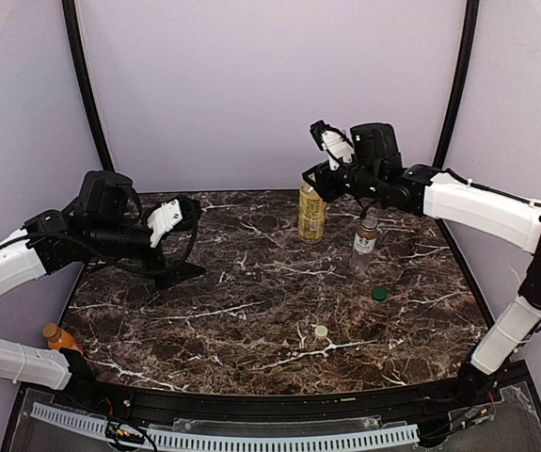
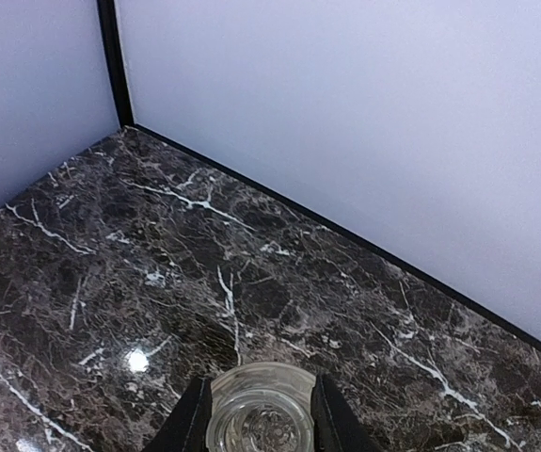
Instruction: Unscrew the bottle caps
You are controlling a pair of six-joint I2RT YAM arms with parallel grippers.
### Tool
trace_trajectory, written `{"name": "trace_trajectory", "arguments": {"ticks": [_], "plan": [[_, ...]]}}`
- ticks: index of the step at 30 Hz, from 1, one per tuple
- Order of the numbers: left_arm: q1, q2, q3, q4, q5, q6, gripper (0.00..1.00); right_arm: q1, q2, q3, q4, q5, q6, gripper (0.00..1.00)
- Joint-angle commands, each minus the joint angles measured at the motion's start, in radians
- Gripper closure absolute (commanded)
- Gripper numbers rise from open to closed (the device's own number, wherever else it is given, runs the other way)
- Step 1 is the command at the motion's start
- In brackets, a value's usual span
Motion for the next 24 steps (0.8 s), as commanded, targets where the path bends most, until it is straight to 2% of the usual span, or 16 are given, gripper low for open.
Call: {"name": "trace_trajectory", "arguments": {"ticks": [1, 5, 18, 19, 20, 21, 22, 24], "plan": [[0.006, -0.022, -0.023, 0.013, -0.032, 0.012, 0.01, -0.078, 0.064, -0.045, 0.091, -0.023, -0.017, 1.00], [0.010, -0.024, -0.031, 0.012, -0.033, 0.011, 0.01, -0.135, 0.114, -0.071, 0.125, -0.070, 0.038, 1.00], [0.011, -0.005, -0.028, 0.021, -0.035, 0.014, 0.01, -0.161, 0.145, -0.157, 0.186, -0.111, 0.093, 1.00], [0.011, -0.004, -0.028, 0.021, -0.036, 0.014, 0.01, -0.161, 0.142, -0.158, 0.183, -0.113, 0.091, 0.97], [0.011, -0.003, -0.028, 0.021, -0.035, 0.014, 0.01, -0.161, 0.138, -0.156, 0.182, -0.116, 0.089, 0.85], [0.011, -0.003, -0.028, 0.021, -0.035, 0.014, 0.01, -0.160, 0.135, -0.155, 0.179, -0.119, 0.088, 0.77], [0.011, -0.002, -0.027, 0.021, -0.035, 0.014, 0.01, -0.162, 0.130, -0.151, 0.175, -0.125, 0.086, 0.59], [0.011, -0.001, -0.028, 0.020, -0.034, 0.014, 0.01, -0.161, 0.124, -0.141, 0.163, -0.135, 0.079, 0.39]]}}
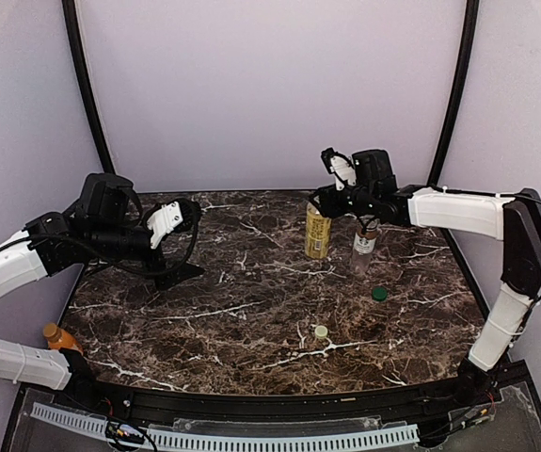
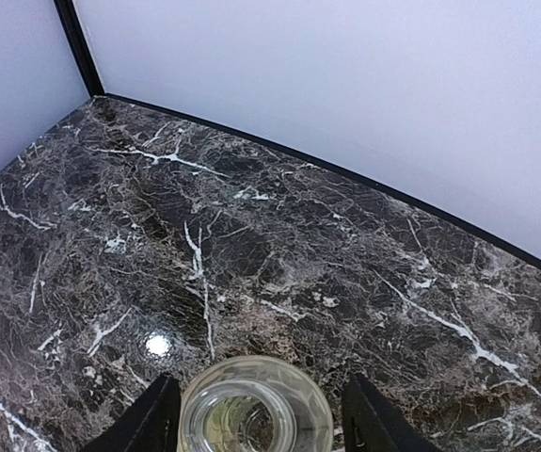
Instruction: Unscrew the bottle caps
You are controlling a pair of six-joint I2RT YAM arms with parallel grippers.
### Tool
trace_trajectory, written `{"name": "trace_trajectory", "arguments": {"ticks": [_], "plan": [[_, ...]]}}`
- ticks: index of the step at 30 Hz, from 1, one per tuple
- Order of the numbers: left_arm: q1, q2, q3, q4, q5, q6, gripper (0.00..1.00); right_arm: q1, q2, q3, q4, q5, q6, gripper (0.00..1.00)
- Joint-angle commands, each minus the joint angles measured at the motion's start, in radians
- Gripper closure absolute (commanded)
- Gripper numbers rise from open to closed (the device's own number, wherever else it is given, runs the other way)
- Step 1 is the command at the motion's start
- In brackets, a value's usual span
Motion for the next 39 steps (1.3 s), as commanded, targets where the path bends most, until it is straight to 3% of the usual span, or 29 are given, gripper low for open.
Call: {"name": "trace_trajectory", "arguments": {"ticks": [1, 2, 3, 4, 13, 17, 19, 20, 23, 27, 31, 35, 39], "plan": [[0.005, 0.001, -0.008, 0.007, -0.002, 0.008, 0.01, -0.005, -0.018, 0.007, -0.014, -0.026, -0.001, 0.29], [0.005, 0.001, -0.008, 0.007, -0.003, 0.007, 0.01, -0.005, -0.020, 0.014, -0.022, -0.023, -0.005, 0.20], [0.005, 0.000, -0.008, 0.007, -0.004, 0.006, 0.01, -0.004, -0.022, 0.022, -0.029, -0.019, -0.009, 0.06], [0.005, -0.001, -0.010, 0.006, -0.005, 0.006, 0.01, -0.005, -0.025, 0.027, -0.032, -0.021, -0.015, 0.02], [0.015, -0.010, -0.011, -0.044, -0.058, 0.066, 0.01, -0.003, -0.082, 0.102, -0.103, -0.056, -0.057, 0.01], [0.031, 0.014, 0.017, -0.272, -0.156, 0.297, 0.01, -0.003, -0.136, 0.139, -0.134, -0.098, -0.067, 0.01], [0.033, 0.068, 0.051, -0.426, -0.287, 0.405, 0.01, -0.002, -0.165, 0.146, -0.139, -0.124, -0.066, 0.01], [0.038, 0.128, 0.071, -0.481, -0.383, 0.424, 0.01, 0.000, -0.179, 0.145, -0.140, -0.140, -0.061, 0.01], [0.082, 0.283, 0.222, -0.833, -0.473, 0.381, 0.06, 0.013, -0.213, 0.140, -0.138, -0.153, -0.057, 0.01], [0.218, 0.439, 0.402, -1.131, -0.358, 0.232, 0.10, 0.046, -0.240, 0.123, -0.141, -0.150, -0.058, 0.01], [0.344, 0.404, 0.376, -1.157, -0.449, 0.150, 0.07, 0.080, -0.249, 0.123, -0.159, -0.148, -0.066, 0.02], [0.602, 0.308, 0.309, -1.156, -0.439, 0.170, 0.06, 0.118, -0.253, 0.140, -0.192, -0.140, -0.073, 0.01], [0.769, 0.197, 0.221, -1.121, -0.409, 0.203, 0.06, 0.150, -0.269, 0.136, -0.204, -0.116, -0.073, 0.01]]}}
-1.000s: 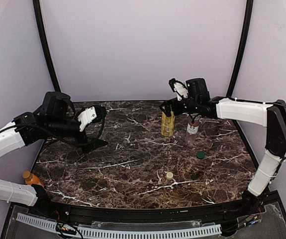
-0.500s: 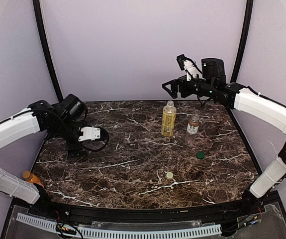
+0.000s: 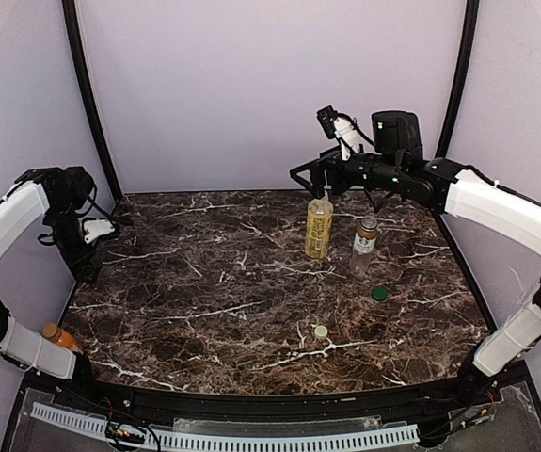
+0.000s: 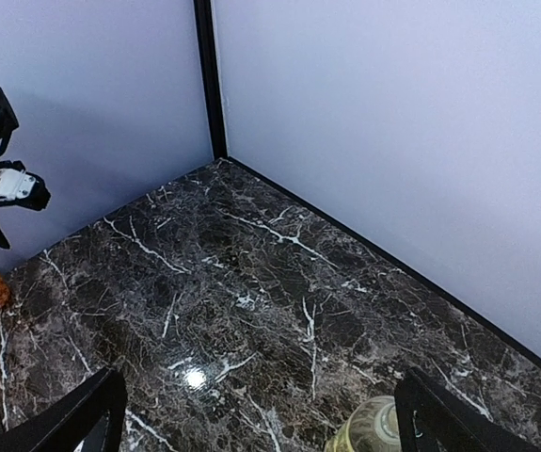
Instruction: Unscrew the bottle caps
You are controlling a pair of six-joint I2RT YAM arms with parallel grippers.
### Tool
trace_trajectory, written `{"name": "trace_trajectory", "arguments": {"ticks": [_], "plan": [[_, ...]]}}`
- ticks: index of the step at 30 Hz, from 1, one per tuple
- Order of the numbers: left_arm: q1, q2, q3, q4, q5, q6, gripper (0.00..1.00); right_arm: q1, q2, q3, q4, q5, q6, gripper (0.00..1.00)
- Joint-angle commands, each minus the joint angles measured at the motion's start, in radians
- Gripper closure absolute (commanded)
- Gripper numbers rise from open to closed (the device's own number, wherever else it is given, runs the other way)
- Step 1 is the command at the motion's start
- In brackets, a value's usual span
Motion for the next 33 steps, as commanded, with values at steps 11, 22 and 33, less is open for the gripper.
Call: {"name": "trace_trajectory", "arguments": {"ticks": [11, 22, 33], "plan": [[0.413, -0.229, -0.256, -0.192, 0.111, 0.095, 0.05, 0.080, -0.052, 0.046, -0.086, 0.053, -0.009, 0.02], [0.519, -0.301, -0.398, -0.133, 0.133, 0.117, 0.06, 0.089, -0.055, 0.066, -0.118, 0.072, -0.031, 0.01], [0.657, -0.303, -0.390, -0.140, 0.098, 0.191, 0.09, 0.094, -0.040, 0.057, -0.118, 0.076, -0.047, 0.01]]}}
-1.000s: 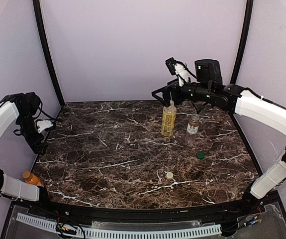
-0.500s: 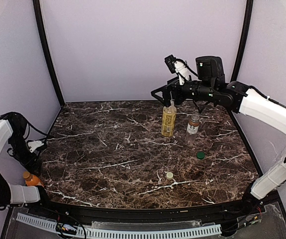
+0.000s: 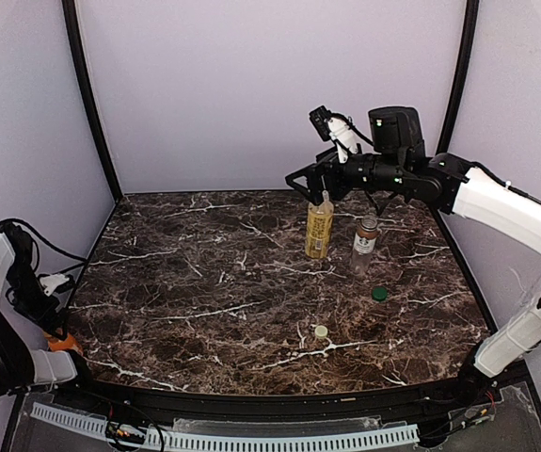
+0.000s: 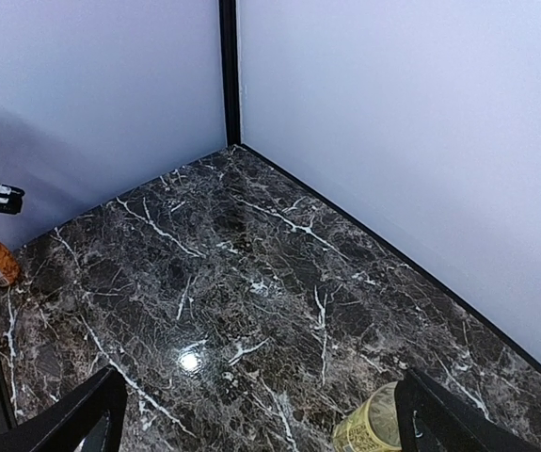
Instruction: Unscrew the bottle caps
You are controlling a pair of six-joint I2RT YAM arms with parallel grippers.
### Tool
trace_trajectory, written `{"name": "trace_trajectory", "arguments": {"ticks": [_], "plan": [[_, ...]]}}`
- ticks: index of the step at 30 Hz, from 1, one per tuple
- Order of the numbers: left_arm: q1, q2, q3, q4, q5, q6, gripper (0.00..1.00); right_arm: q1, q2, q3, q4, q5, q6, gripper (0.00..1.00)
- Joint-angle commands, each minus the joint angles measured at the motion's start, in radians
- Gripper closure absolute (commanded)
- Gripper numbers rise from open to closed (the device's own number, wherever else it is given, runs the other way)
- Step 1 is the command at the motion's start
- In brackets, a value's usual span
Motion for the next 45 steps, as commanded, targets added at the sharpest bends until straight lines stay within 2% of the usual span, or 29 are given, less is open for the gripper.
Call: {"name": "trace_trajectory", "arguments": {"ticks": [1, 6, 10, 12, 21, 25, 28, 31, 39, 43, 45], "plan": [[0.027, -0.015, -0.001, -0.088, 0.009, 0.046, 0.09, 0.010, -0.003, 0.013, 0.007, 0.017, -0.013, 0.01], [0.043, -0.034, -0.001, -0.092, 0.013, 0.066, 0.14, 0.010, 0.002, 0.017, 0.008, 0.015, -0.013, 0.01], [0.061, -0.018, 0.001, -0.097, 0.027, 0.086, 0.28, 0.010, -0.001, 0.015, 0.007, 0.018, -0.016, 0.01], [0.066, -0.009, 0.001, -0.097, 0.040, 0.093, 0.32, 0.010, -0.004, 0.012, 0.007, 0.022, -0.018, 0.01], [0.074, 0.048, -0.010, -0.067, 0.079, 0.096, 0.37, 0.012, -0.006, 0.011, 0.003, 0.031, -0.022, 0.01], [0.075, 0.045, -0.014, -0.055, 0.061, 0.093, 0.48, 0.011, 0.000, 0.014, 0.003, 0.027, -0.020, 0.01], [0.076, 0.038, -0.018, -0.050, 0.024, 0.092, 0.50, 0.011, 0.004, 0.017, 0.003, 0.021, -0.019, 0.01], [0.076, 0.025, -0.026, -0.044, -0.014, 0.099, 0.48, 0.012, 0.008, 0.020, 0.003, 0.017, -0.021, 0.01], [0.077, 0.034, -0.014, -0.064, 0.014, 0.108, 0.46, 0.012, 0.011, 0.022, 0.002, 0.008, -0.026, 0.01], [0.077, 0.046, -0.016, -0.057, 0.025, 0.102, 0.52, 0.012, 0.002, 0.012, 0.003, 0.015, -0.029, 0.01], [0.076, 0.050, -0.015, -0.058, 0.029, 0.102, 0.61, 0.012, -0.001, 0.009, 0.003, 0.018, -0.029, 0.01]]}}
